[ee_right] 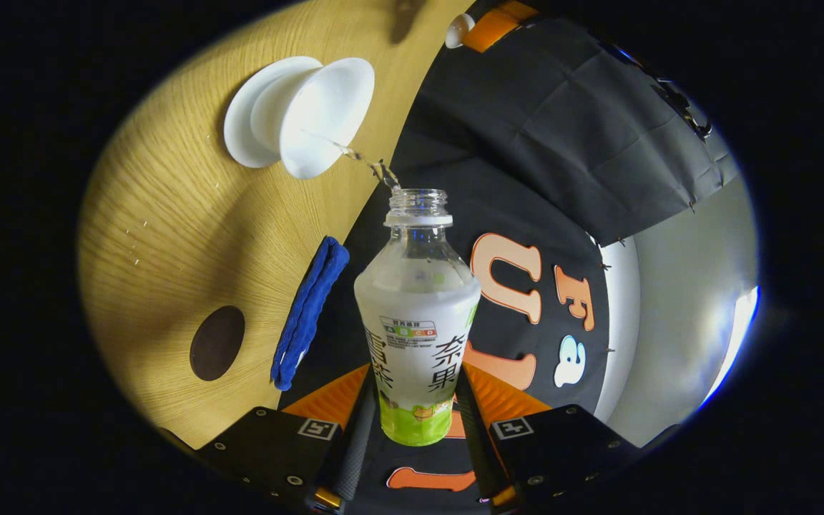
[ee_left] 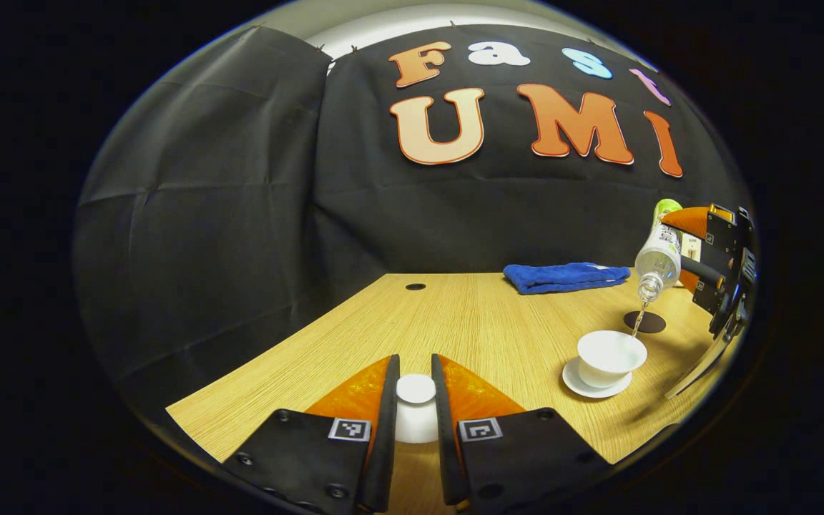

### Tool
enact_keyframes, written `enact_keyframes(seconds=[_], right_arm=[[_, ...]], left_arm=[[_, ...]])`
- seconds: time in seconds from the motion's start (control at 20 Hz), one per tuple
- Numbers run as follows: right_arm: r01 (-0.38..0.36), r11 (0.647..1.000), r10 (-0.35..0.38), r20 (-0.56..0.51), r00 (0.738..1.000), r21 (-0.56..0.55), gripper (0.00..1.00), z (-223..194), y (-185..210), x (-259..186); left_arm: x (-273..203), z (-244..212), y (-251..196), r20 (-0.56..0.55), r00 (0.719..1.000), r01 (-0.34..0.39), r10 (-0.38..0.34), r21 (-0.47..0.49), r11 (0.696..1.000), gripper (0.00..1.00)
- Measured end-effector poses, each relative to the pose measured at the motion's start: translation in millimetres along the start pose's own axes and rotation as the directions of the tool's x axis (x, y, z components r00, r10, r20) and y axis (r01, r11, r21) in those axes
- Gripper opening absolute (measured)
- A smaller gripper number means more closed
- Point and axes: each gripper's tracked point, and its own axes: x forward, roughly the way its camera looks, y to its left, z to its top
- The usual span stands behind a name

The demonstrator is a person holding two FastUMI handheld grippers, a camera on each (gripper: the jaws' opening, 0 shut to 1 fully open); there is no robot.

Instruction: Open the teacup lid with one hand, grasp the water bottle and pour water into the teacup with the other hand; after pouring, place the water bottle on the coaster and then close the teacup lid.

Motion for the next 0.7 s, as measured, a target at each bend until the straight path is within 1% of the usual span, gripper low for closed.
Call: enact_keyframes(seconds=[0.35, 0.65, 0.7], right_arm=[[0.0, 0.998, 0.002, 0.038, 0.999, -0.058, 0.63, 0.2, -1.5, 2.3], [0.03, 0.993, -0.022, 0.072, 0.997, -0.114, 0.63, -1.6, -7.3, 3.4], [0.024, 0.992, -0.015, 0.077, 0.997, -0.12, 0.63, -1.7, -6.0, 2.6]], left_arm=[[-6.8, 3.9, 3.9, 0.012, 1.0, -0.021, 0.021, 0.005, 1.0, 0.31], [-7.0, 5.5, 6.6, 0.012, 1.0, -0.023, 0.023, -0.003, 1.0, 0.31], [-6.4, 6.2, 6.5, 0.011, 1.0, -0.024, 0.024, -0.003, 1.0, 0.31]])
